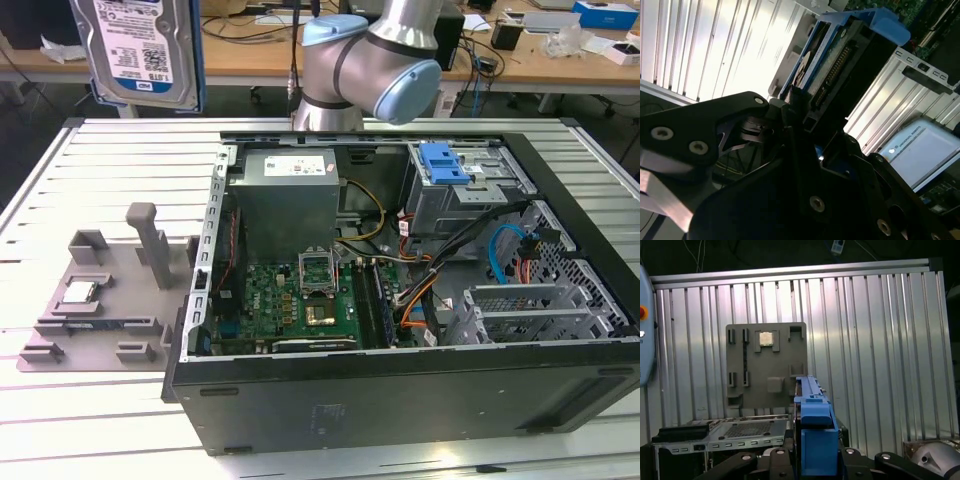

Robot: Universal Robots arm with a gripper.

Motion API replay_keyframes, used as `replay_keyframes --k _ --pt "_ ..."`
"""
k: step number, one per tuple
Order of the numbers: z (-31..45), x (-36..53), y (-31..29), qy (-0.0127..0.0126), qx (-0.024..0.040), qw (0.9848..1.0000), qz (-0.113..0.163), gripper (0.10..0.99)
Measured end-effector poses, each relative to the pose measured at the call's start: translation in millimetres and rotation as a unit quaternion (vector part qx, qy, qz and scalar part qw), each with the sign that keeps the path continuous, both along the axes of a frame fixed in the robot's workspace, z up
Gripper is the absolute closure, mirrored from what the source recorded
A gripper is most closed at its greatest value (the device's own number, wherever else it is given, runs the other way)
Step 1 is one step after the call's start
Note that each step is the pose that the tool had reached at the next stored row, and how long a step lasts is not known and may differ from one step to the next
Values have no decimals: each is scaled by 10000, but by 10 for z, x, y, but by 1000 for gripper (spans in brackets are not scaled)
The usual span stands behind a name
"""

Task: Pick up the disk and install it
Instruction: 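Pick up the disk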

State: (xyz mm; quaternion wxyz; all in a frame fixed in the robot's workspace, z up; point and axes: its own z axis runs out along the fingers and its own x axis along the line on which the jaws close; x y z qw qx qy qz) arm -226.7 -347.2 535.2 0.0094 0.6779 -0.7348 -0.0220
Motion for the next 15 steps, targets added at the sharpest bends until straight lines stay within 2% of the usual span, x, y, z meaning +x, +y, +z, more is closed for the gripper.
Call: replay_keyframes --k 7,10,15 --pt "0 243 0 0 0 10000 0 722" --pt "-1 383 0 0 0 10000 0 722" --pt "0 532 0 0 0 10000 0 722"
